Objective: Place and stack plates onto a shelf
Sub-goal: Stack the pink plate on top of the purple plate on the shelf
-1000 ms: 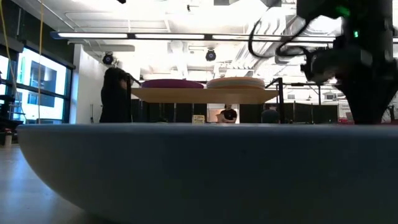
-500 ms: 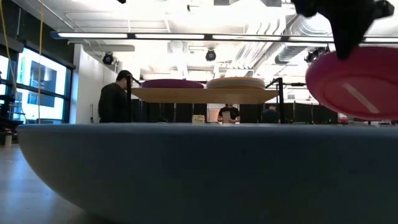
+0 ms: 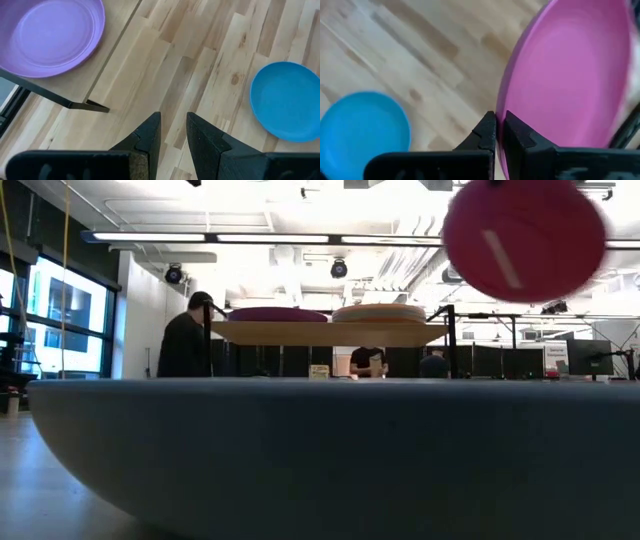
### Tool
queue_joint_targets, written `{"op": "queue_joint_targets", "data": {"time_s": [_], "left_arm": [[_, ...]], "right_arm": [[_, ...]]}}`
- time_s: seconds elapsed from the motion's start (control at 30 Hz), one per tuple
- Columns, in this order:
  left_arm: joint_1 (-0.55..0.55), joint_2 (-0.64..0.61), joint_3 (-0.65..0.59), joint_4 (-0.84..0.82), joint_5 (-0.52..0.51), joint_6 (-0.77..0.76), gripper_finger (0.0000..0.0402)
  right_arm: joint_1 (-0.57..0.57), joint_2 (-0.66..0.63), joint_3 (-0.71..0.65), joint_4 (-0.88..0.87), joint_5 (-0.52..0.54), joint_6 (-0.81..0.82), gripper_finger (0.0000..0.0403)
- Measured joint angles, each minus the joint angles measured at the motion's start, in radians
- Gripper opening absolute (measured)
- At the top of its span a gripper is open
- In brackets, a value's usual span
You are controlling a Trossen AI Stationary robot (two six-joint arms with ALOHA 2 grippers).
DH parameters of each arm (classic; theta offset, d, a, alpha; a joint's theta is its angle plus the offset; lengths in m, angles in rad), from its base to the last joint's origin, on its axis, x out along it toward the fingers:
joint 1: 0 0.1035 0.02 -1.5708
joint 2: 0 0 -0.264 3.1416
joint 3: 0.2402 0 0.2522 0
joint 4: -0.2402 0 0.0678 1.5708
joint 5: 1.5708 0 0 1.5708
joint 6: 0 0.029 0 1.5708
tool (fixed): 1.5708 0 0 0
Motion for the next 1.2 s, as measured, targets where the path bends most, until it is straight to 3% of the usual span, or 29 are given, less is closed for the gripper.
{"op": "queue_joint_targets", "data": {"time_s": [0.23, 0.53, 0.77, 1.2], "left_arm": [[0.001, 0.0, 0.0, -0.065, -0.072, 0.001, 0.0083], [0.004, 0.0, 0.0, -0.118, -0.152, 0.002, 0.0083], [0.061, -0.001, 0.0, -0.118, -0.229, 0.045, 0.0083], [0.281, -0.039, 0.0, -0.114, -0.276, 0.098, 0.0083]], "right_arm": [[-0.171, 0.0, 0.116, 0.042, 0.065, -0.403, 0.0], [-0.417, 0.0, 0.164, 0.381, 0.038, -0.994, 0.0], [-0.562, 0.028, 0.164, 0.611, -0.053, -1.387, 0.0], [-0.679, 0.19, 0.163, 0.855, -0.298, -1.802, 0.0]]}}
